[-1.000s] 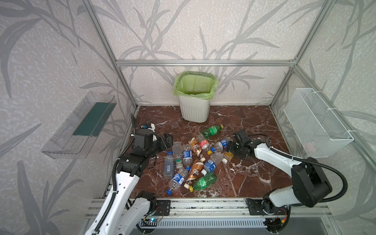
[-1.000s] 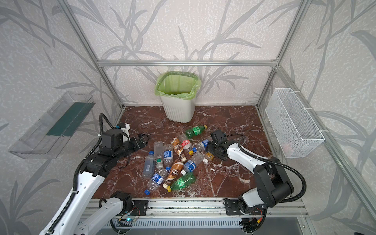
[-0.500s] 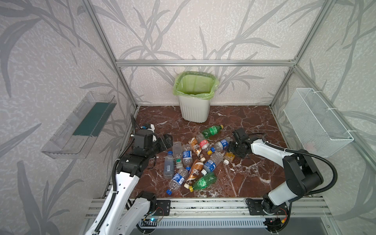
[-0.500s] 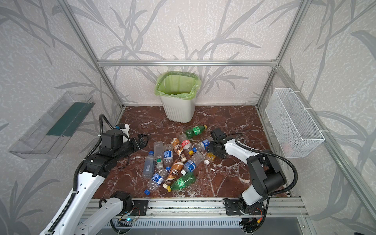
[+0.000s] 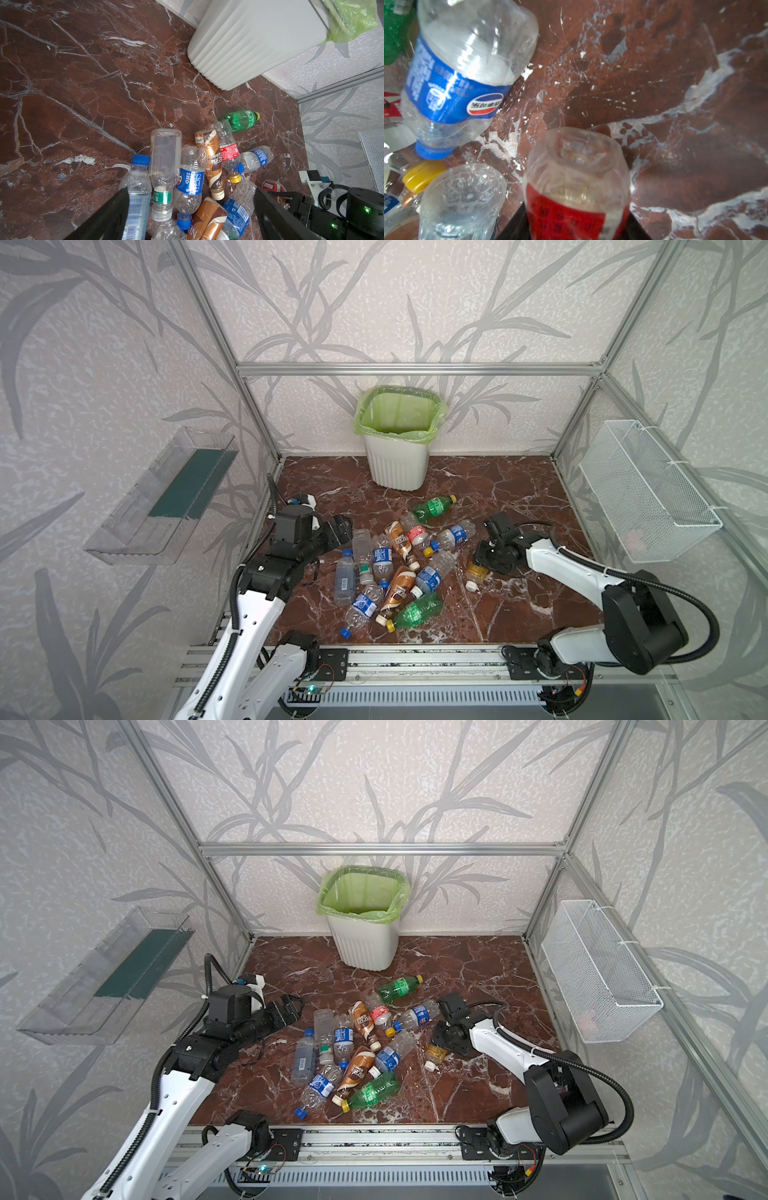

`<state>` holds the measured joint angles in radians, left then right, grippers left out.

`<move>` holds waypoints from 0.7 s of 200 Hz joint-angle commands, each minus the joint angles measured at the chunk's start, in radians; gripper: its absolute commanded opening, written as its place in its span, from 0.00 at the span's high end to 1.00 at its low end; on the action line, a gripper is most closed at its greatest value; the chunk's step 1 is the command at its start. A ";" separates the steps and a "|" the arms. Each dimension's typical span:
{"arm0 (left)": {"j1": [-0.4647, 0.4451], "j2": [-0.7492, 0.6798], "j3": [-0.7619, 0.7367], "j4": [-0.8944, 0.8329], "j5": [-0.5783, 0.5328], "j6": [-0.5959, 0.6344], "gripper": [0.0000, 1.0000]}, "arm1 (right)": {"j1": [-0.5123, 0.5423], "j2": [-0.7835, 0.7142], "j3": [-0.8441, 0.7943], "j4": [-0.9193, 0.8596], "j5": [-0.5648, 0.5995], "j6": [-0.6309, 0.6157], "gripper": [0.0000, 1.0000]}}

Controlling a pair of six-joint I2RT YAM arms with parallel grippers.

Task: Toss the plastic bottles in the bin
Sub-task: 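Lift the red-and-yellow bottle with the right gripper over the bin and release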

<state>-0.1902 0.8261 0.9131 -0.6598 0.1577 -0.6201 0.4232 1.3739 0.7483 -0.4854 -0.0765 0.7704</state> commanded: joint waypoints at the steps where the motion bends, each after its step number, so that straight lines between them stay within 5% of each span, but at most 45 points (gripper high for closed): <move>1: 0.004 0.003 -0.005 0.001 0.003 -0.009 0.07 | -0.004 -0.061 -0.025 -0.028 -0.039 -0.027 0.49; 47: 0.004 0.002 -0.005 0.002 0.000 -0.013 0.07 | -0.002 -0.216 -0.019 0.046 -0.130 -0.085 0.49; 83: 0.006 0.008 0.012 0.003 0.006 -0.018 0.07 | -0.001 -0.221 0.248 0.139 -0.127 -0.109 0.50; 116: 0.007 0.022 0.053 -0.001 0.018 -0.021 0.07 | 0.016 0.197 1.067 0.126 -0.122 -0.175 0.47; 140: 0.009 0.027 0.084 -0.005 0.032 -0.033 0.07 | 0.009 0.685 1.897 -0.165 -0.053 -0.141 0.23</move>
<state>-0.1875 0.8543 0.9398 -0.6617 0.1696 -0.6369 0.4339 1.6733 1.9560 -0.4122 -0.1856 0.6350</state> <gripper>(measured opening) 0.927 0.690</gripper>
